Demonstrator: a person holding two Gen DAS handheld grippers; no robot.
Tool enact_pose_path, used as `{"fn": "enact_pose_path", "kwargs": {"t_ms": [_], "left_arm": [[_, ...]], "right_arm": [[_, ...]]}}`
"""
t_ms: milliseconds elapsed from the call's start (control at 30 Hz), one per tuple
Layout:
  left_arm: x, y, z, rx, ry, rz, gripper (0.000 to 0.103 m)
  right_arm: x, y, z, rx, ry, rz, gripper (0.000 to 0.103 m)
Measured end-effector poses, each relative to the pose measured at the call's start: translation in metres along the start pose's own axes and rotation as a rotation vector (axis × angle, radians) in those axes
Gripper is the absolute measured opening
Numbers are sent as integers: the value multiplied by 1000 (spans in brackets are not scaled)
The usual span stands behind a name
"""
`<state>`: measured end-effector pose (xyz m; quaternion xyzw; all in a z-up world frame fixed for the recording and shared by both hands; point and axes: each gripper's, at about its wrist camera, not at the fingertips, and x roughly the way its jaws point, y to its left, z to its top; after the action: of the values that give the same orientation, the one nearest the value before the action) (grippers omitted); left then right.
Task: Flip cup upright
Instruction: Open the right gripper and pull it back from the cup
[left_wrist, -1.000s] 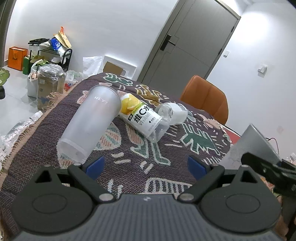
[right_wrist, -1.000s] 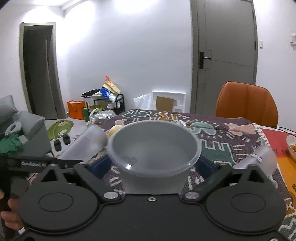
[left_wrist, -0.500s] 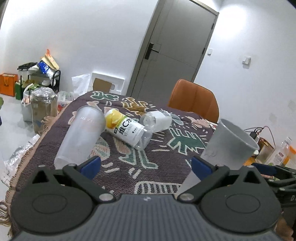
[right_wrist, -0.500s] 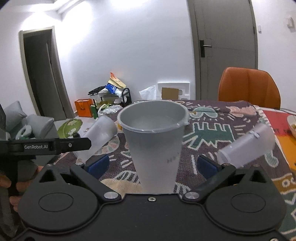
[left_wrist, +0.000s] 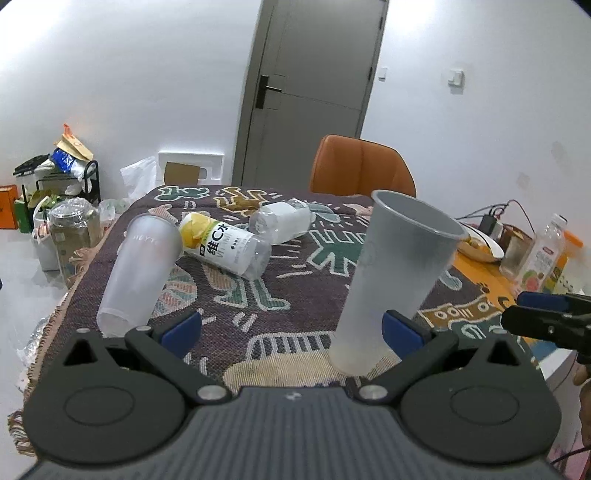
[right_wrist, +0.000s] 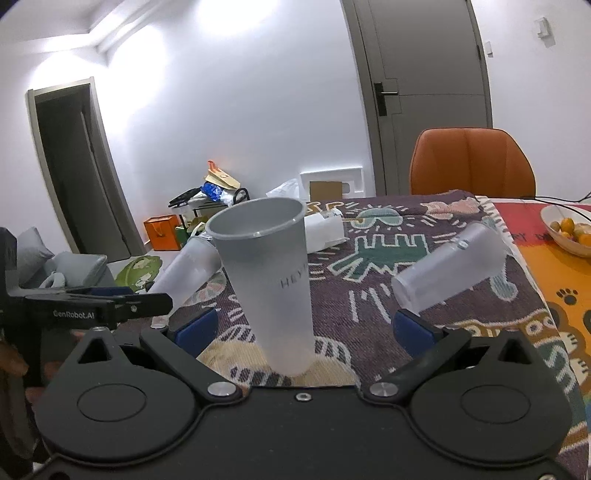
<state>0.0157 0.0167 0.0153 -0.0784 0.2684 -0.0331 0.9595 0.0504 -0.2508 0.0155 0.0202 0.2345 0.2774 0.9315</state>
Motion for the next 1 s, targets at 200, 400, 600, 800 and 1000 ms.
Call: {"fn": "enact_pose_path", "kwargs": {"t_ms": [200, 400, 600, 800, 1000], "left_arm": [[-10, -13, -6, 63, 13, 4, 103], [-13, -21, -22, 125, 39, 15, 103], [-17, -25, -32, 142, 52, 1, 103], [-19, -21, -35, 127, 60, -6, 103], [-20, -18, -35, 116, 58, -12, 103]], "right_arm": [[-14, -8, -11, 9, -5, 9, 103], [-24, -15, -17, 17, 5, 34, 103], [-30, -19, -23, 31, 20, 58, 103], [-31, -15, -29, 23, 37, 67, 103], [-32, -13, -31, 0, 33, 76, 103]]}}
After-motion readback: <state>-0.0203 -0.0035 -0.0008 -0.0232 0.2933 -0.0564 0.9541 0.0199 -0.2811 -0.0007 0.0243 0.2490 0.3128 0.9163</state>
